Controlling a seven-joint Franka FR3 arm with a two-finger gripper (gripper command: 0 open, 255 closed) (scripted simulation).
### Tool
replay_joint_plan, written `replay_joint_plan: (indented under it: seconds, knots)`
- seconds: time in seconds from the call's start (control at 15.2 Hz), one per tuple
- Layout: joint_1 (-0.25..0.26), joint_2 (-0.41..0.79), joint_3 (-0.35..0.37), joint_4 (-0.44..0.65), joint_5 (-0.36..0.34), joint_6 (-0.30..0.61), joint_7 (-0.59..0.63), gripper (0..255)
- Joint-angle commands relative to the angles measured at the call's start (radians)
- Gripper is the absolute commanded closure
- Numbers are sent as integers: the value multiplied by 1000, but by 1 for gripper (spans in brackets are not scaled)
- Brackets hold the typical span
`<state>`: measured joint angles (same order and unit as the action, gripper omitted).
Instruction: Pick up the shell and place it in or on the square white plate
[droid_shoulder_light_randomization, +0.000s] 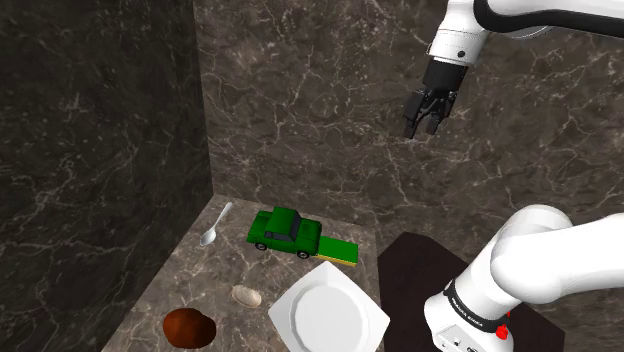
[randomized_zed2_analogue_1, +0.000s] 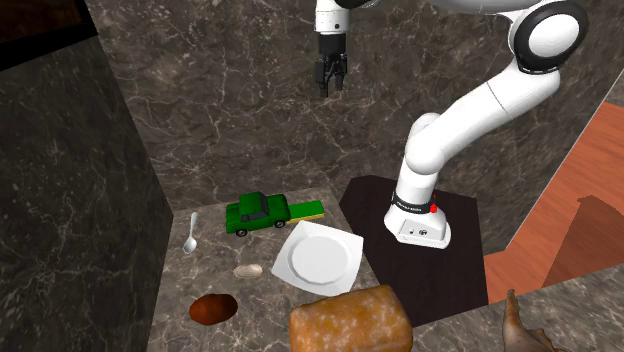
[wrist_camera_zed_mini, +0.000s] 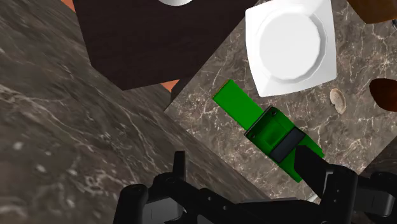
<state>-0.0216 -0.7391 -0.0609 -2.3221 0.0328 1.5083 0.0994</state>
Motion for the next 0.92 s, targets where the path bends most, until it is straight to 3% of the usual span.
replay_joint_plan:
  seconds: [0.0,0.86]
  knots:
    - [0,0,0,0,0,0,0,0]
    - [123,123,185,-222,126,393,93,0]
